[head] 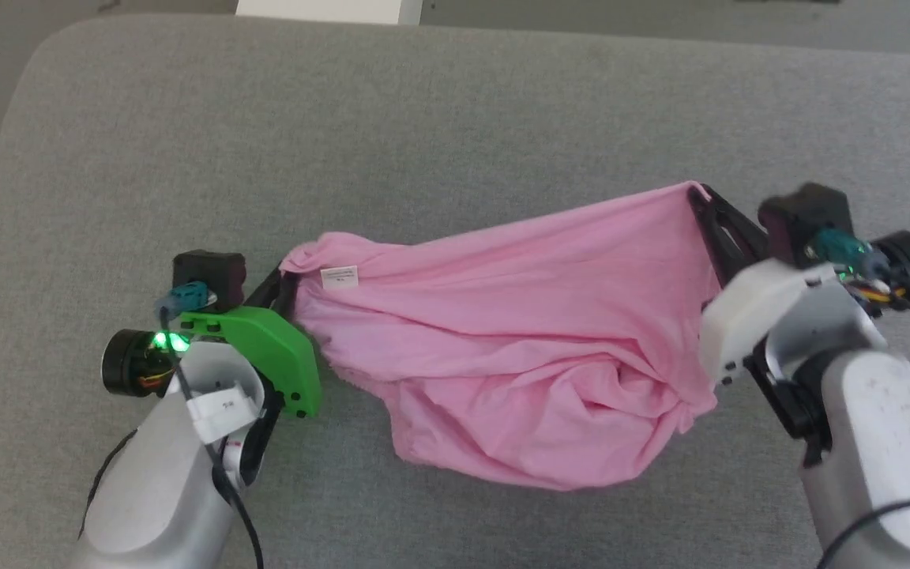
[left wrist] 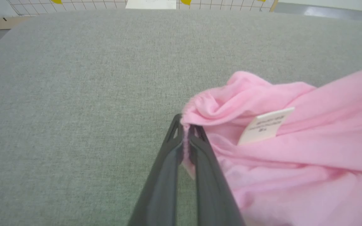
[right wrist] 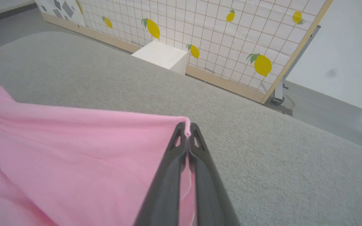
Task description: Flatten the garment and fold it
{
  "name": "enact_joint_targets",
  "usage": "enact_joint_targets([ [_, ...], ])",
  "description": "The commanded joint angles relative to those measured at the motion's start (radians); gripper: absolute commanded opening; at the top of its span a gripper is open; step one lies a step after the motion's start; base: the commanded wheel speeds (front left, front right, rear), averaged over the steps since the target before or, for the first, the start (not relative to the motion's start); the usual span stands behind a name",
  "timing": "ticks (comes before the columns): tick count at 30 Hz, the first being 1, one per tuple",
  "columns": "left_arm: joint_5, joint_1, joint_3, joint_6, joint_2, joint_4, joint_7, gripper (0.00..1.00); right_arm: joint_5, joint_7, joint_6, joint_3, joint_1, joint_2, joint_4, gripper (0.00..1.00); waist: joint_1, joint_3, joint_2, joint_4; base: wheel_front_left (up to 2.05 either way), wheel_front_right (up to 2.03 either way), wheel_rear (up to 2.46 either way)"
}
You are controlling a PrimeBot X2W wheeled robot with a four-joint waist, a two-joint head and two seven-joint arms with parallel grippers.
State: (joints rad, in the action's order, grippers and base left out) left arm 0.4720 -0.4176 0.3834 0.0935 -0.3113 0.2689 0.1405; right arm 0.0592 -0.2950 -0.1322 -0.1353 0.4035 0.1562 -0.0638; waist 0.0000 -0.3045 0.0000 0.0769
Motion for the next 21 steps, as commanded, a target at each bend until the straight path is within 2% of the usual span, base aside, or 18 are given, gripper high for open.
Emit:
enact_joint_targets([
  [1,0.010,0.014,-0.012,0.004,-0.001,-0.015,-0.020,0.00,-0.006,0.031,0.002,0.009,-0.035,-0.009,0.025,0.00,0.0000,0.032,0.0000,-0.018,0.00,0.00,0.00],
  [6,0.054,0.020,-0.040,-0.020,-0.010,-0.092,-0.036,0.00,0.013,0.070,0.002,0.042,-0.117,-0.026,0.110,0.00,0.0000,0.064,0.0000,-0.050,0.00,0.00,0.00],
  [10,0.153,-0.035,-0.077,-0.066,-0.007,-0.161,0.025,0.00,0.027,0.029,0.002,0.045,-0.070,0.015,0.155,0.00,0.0000,0.052,0.0000,-0.077,0.00,0.00,0.00],
  [13,0.226,-0.132,-0.113,-0.087,-0.013,-0.186,0.101,0.00,0.043,-0.015,0.002,0.031,0.038,0.070,0.170,0.00,0.0000,0.016,0.0000,-0.099,0.00,0.00,0.00],
  [16,0.256,-0.252,-0.139,-0.086,-0.031,-0.184,0.166,0.00,0.056,-0.056,0.002,0.007,0.175,0.132,0.151,0.00,0.0000,-0.033,0.0000,-0.120,0.00,0.00,0.00],
  [19,0.233,-0.398,-0.153,-0.072,-0.057,-0.167,0.201,0.00,0.070,-0.082,0.002,-0.013,0.345,0.181,0.096,0.00,0.0000,-0.097,0.0000,-0.142,0.00,0.00,0.00],
  [21,0.238,-0.488,-0.177,-0.053,-0.048,-0.148,0.203,0.00,0.077,-0.078,0.002,-0.023,0.455,0.193,0.049,0.00,0.0000,-0.135,0.0000,-0.156,0.00,0.00,0.00],
])
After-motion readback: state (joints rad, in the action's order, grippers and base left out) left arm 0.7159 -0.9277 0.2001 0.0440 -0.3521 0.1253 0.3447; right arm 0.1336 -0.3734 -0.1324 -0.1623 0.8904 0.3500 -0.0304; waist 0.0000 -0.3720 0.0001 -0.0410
